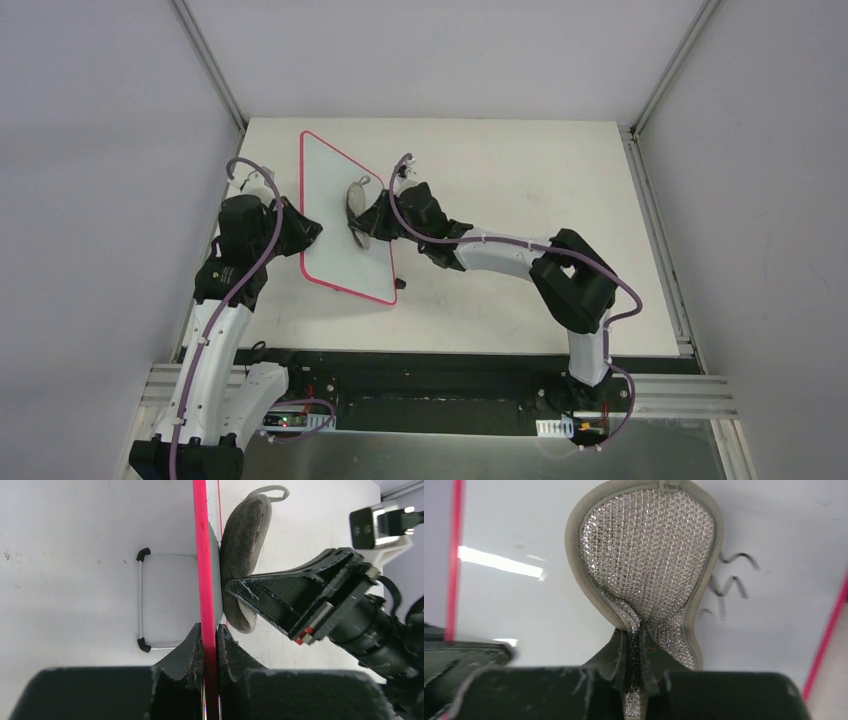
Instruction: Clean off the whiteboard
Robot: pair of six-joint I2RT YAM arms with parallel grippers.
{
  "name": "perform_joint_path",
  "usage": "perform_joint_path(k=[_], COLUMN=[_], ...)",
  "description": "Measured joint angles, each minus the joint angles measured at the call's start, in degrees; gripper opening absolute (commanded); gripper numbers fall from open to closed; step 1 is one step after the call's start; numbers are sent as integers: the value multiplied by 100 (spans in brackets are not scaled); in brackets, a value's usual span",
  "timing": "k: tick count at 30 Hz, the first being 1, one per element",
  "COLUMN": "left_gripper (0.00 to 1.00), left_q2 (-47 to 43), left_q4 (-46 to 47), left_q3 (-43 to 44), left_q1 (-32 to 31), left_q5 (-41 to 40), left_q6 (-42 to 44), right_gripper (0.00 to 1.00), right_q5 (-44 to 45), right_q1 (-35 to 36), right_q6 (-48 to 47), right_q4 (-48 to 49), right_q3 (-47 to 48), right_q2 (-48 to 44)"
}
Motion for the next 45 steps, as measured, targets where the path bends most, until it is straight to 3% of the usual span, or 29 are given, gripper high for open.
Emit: perform_joint_path(k=[10,16,22,26,35,39,45], left_gripper=[0,0,0,0,0,0,0], left_q2=[0,0,0,0,0,2,0], left_q4=[15,11,4,7,13,15,4], left_q3=[0,0,0,0,0,0,0], left_q1=[-2,-2,-2,-2,-2,-2,-2], left_q5=[24,24,22,22,26,28,22], left_q6=[-2,-2,-2,-2,-2,-2,-7], right_gripper=[0,0,0,0,0,0,0], right_q5=[-144,212,184,-22,-273,-317,-4], right_q1=[-732,-498,-162,-221,-850,-1014,-752], right_q6=[284,-109,-302,-221,184,223,-44], right_q4=[66,-1110,-1281,-1163,-396,-490,-1456], right_q3=[-629,302,1305,1331,450,492,1325], right_q2=[544,544,544,568,929,1141,1145])
